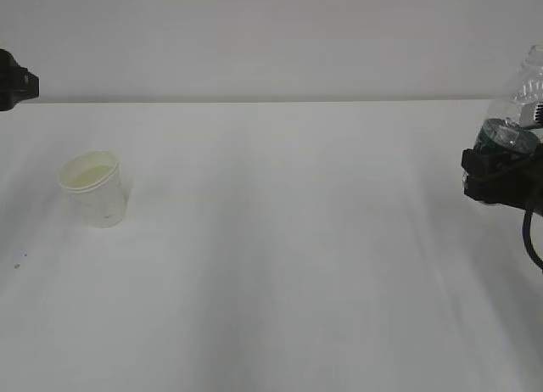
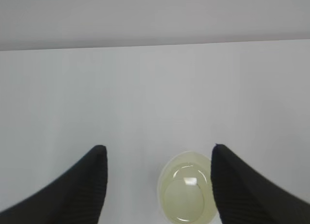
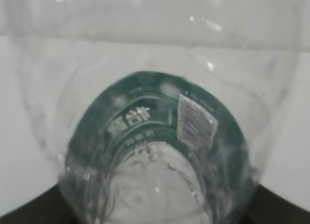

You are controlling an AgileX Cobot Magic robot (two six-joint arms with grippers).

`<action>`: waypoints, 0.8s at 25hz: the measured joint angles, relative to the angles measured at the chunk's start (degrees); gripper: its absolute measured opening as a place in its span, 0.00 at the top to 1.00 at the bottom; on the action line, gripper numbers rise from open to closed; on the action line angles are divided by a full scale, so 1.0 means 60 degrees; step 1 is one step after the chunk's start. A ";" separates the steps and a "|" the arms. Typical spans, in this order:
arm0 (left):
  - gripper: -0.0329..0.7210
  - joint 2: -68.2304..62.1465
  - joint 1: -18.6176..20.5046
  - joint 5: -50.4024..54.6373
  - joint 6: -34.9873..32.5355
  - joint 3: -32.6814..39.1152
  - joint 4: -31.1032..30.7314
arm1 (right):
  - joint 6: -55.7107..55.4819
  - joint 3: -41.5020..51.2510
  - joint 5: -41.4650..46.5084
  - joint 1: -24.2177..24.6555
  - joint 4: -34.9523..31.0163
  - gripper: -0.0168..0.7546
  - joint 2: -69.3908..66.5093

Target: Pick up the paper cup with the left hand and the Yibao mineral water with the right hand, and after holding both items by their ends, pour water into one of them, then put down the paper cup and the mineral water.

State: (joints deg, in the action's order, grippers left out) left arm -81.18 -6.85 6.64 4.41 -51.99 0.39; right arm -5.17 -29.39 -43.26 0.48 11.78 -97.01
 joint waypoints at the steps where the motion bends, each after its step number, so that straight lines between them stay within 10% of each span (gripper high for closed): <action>1: 0.33 0.0000 0.0000 0.0016 0.0000 0.0000 0.0000 | 0.0038 0.0000 -0.0087 0.0000 -0.0094 0.46 -0.0110; 20: 0.33 0.0000 0.0000 0.0143 0.0000 0.0000 0.0000 | 0.0283 -0.0434 -0.0889 0.0000 -0.0384 0.46 -0.1324</action>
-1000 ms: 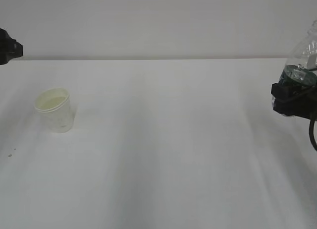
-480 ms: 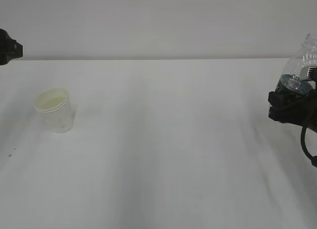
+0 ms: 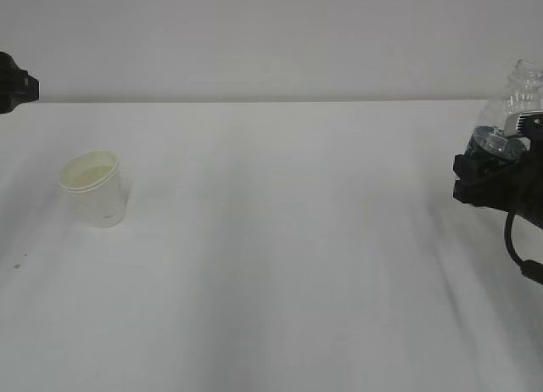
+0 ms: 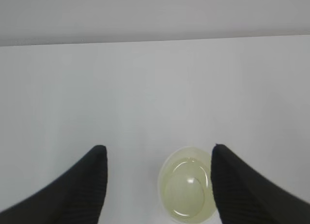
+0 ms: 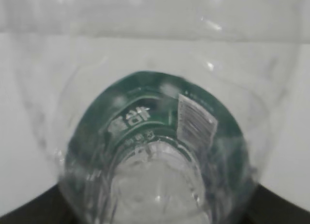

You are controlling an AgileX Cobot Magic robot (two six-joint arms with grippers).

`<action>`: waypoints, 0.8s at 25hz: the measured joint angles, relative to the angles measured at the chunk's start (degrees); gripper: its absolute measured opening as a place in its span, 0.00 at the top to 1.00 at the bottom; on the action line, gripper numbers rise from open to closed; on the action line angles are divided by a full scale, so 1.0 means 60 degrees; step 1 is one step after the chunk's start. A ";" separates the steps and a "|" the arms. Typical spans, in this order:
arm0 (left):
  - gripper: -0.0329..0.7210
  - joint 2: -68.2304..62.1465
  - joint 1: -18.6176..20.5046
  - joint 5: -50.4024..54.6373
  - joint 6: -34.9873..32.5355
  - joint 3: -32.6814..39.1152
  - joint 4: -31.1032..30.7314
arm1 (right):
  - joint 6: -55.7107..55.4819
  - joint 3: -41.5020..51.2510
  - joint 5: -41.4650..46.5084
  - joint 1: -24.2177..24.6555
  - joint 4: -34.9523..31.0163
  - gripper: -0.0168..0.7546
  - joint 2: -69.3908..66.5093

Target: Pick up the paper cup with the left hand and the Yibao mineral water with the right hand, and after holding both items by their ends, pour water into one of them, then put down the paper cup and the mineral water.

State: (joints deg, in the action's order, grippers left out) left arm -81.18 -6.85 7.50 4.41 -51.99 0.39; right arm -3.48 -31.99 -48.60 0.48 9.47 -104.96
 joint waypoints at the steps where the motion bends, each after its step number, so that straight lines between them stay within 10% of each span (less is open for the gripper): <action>1: 0.33 0.0000 0.0000 0.0015 0.0000 0.0000 0.0000 | 0.0000 -0.0040 0.0000 0.0000 0.0000 0.46 -0.0037; 20: 0.33 0.0000 0.0000 0.0095 0.0000 0.0000 0.0000 | 0.0206 -0.0694 -0.0005 0.0000 0.0000 0.46 -0.0757</action>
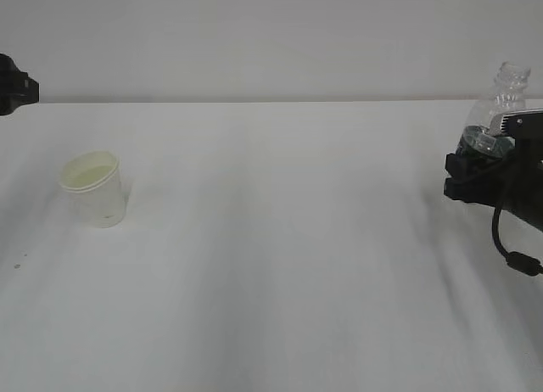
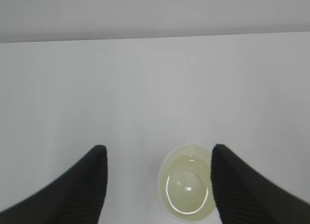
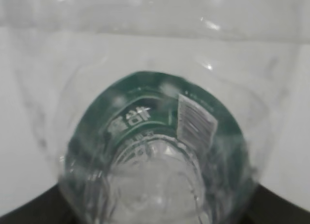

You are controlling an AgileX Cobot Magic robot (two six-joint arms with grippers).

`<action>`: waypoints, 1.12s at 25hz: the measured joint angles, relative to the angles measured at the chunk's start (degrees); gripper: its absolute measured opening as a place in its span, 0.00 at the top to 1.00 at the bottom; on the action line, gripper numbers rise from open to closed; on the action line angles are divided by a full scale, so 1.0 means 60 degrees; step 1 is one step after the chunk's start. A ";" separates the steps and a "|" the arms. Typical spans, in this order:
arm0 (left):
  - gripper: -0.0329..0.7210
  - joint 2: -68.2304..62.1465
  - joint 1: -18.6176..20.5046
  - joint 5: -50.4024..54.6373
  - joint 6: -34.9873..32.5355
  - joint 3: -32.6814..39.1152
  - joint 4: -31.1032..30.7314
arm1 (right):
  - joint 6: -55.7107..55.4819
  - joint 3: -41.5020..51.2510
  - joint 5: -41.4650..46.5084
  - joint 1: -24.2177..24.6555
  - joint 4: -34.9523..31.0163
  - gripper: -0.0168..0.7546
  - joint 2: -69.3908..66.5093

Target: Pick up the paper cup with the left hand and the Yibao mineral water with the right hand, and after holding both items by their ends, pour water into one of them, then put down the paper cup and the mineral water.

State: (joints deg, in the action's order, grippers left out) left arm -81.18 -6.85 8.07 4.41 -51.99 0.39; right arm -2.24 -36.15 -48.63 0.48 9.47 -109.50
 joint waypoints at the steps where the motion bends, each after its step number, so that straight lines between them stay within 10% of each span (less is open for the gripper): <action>1: 0.33 0.0000 0.0000 0.0000 0.0000 0.0000 0.0000 | 0.0000 -0.0053 -0.0016 0.0000 0.0000 0.46 -0.0072; 28: 0.35 0.0013 0.0000 0.0000 0.0000 0.0000 0.0006 | 0.0259 -0.0749 -0.0743 0.0000 0.0000 0.46 -0.1508</action>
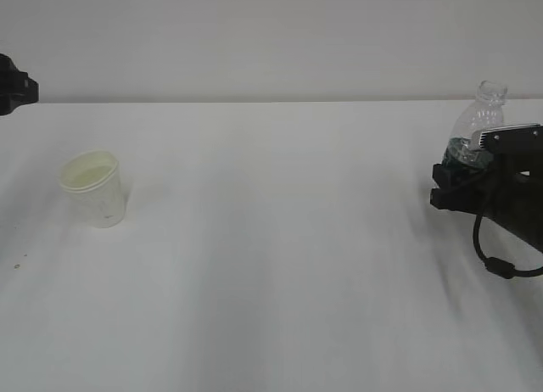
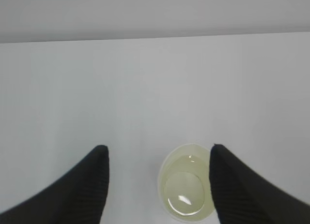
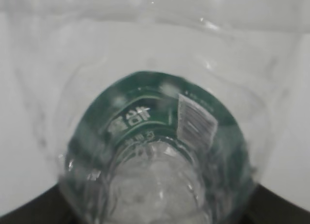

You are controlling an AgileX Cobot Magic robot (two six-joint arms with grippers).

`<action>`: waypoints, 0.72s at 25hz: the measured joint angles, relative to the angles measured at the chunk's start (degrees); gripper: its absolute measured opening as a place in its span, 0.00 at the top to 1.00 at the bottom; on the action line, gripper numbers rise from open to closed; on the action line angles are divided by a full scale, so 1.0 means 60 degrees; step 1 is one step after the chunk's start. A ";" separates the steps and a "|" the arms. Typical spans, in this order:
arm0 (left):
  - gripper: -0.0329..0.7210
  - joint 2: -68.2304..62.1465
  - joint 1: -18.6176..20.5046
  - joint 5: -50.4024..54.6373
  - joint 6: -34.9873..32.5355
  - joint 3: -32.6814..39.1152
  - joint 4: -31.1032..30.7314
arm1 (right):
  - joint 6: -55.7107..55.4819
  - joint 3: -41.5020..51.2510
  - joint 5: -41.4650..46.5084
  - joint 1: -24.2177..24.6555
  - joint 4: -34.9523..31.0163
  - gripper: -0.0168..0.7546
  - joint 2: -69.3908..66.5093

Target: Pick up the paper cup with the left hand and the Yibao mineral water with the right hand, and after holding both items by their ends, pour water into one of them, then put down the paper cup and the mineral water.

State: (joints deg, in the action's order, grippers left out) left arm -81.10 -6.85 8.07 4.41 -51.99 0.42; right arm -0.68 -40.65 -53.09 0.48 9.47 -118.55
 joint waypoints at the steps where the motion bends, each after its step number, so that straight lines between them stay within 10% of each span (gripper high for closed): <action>1: 0.35 0.0000 0.0000 0.0000 0.0000 0.0000 0.0000 | 0.0000 -0.0039 -0.0017 0.0000 0.0000 0.46 -0.0062; 18: 0.35 0.0000 0.0000 0.0000 0.0000 0.0000 0.0016 | 0.0325 -0.0124 -0.0211 0.0000 0.0019 0.46 -0.0243</action>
State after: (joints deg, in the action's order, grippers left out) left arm -81.10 -6.85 8.07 4.41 -51.99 0.52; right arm 1.27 -41.40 -54.35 0.48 9.59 -120.01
